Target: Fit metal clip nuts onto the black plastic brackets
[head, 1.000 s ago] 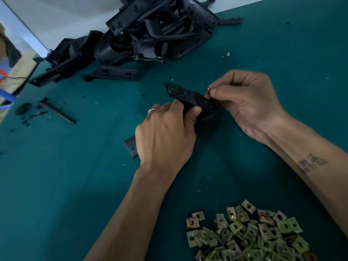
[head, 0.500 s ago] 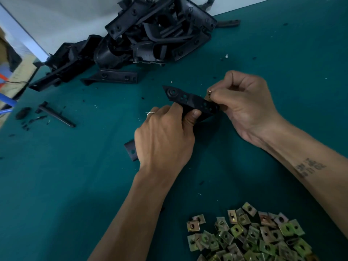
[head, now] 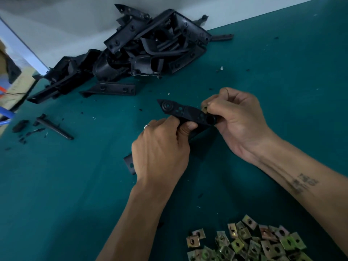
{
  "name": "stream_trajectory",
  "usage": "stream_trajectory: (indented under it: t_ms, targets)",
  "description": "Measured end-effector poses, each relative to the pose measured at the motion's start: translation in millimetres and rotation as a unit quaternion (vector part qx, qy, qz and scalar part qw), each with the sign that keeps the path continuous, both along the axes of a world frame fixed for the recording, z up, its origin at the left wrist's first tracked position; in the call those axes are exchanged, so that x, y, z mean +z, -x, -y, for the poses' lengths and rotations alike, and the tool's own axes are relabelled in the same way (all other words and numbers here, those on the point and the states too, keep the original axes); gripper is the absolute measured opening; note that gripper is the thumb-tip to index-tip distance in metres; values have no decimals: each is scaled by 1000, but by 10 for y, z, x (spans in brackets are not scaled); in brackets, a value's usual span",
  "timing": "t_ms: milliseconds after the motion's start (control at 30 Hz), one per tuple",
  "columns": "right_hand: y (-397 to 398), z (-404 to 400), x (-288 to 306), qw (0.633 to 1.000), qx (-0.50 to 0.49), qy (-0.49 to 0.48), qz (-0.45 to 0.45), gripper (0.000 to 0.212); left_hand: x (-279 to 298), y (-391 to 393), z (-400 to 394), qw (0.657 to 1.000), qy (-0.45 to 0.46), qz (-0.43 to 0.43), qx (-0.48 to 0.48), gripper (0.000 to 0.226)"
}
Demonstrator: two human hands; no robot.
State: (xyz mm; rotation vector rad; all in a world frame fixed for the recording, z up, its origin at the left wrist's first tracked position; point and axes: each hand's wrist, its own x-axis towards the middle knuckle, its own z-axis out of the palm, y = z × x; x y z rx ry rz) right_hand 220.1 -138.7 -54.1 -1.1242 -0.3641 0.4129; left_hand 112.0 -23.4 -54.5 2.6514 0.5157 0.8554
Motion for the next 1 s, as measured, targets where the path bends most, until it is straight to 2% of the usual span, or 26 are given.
stream_trajectory:
  t_ms: [133, 267, 367, 800, 900, 1000]
  targets:
    - [-21, 33, 28, 999, 36, 11, 30, 22, -15, 17, -19, 1000, -9, -2, 9, 44]
    - [4, 62, 94, 997, 75, -3, 10, 19, -17, 11, -22, 1000, -9, -3, 13, 44]
    - [26, 62, 122, 996, 89, 9, 8, 25, 12, 1, -29, 1000, 3, -4, 24, 41]
    - [98, 30, 95, 991, 56, 84, 91, 34, -32, 23, -51, 1000, 6, -22, -10, 38]
    - [112, 34, 112, 987, 56, 107, 108, 42, -29, 21, -45, 1000, 9, -22, -10, 36]
    - [92, 31, 122, 988, 66, 104, 94, 31, -46, 15, -47, 999, 26, -22, 11, 39]
